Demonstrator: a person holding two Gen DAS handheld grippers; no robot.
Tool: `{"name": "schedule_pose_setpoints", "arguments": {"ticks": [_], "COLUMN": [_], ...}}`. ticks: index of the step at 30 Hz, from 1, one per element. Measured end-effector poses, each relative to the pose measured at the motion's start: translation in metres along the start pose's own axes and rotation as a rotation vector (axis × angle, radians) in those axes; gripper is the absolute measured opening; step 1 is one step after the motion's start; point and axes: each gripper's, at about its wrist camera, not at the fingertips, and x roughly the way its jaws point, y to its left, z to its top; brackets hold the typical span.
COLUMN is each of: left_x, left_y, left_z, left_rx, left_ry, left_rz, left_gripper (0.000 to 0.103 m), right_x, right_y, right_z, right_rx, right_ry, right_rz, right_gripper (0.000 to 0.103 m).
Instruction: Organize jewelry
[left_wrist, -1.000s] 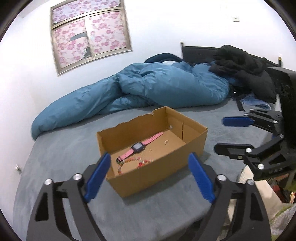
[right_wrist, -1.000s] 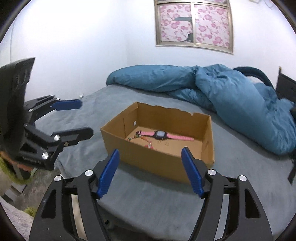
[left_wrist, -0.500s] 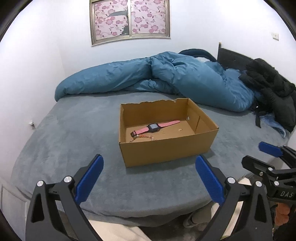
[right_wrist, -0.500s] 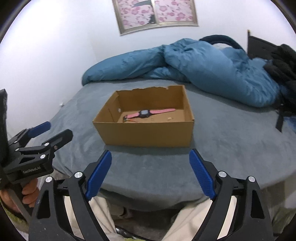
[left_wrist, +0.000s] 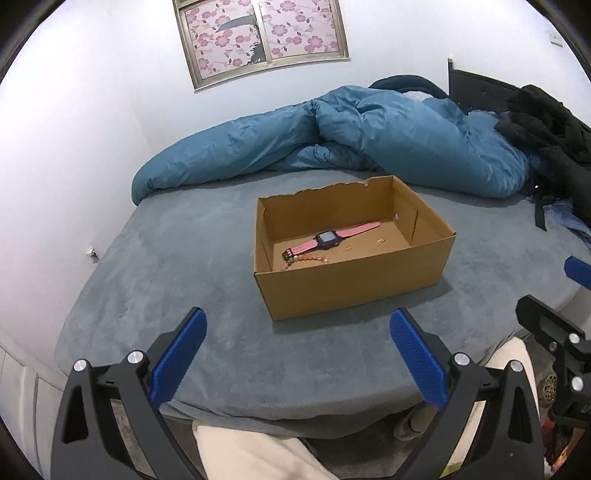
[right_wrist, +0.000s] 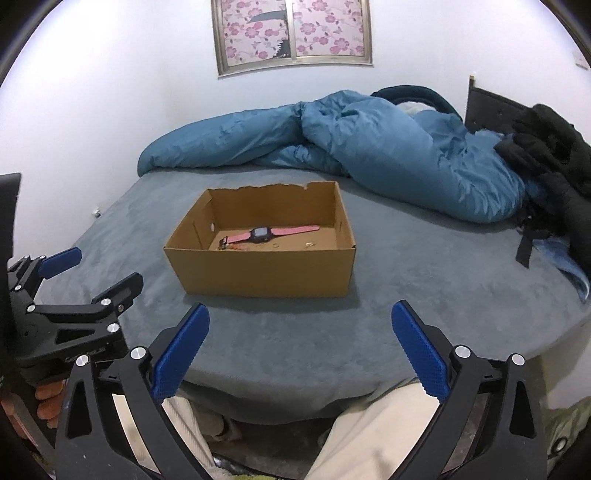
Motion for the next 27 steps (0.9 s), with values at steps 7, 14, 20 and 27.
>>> {"name": "schedule_pose_setpoints", "arguments": {"ticks": [7, 14, 20, 27], "left_x": [0.001, 0.011, 0.018, 0.022], "left_y": [0.003, 0.013, 0.018, 0.023], "left_z": [0.004, 0.004, 0.004, 0.005], "left_rx": [-0.053, -0.113, -0.132, -0.151], "left_ry": [0.032, 0.081, 0.106, 0.12], "left_rz": [0.039, 0.043, 0.034, 0.037], "left_gripper": [0.097, 0.097, 0.097, 0.097], "right_x": [0.01, 0.017, 0.025, 0.032], "right_y": [-0.011, -0.01, -0.007, -0.006], "right_z": [0.001, 0.003, 0.005, 0.006], "right_rx": [0.03, 0.024, 0.012, 0.008], "right_ry": [0.027, 0.052, 0.07, 0.091], "right_rz": [-0.004, -0.024, -0.039, -0.047], "right_gripper": [0.095, 0.095, 0.095, 0.095]}}
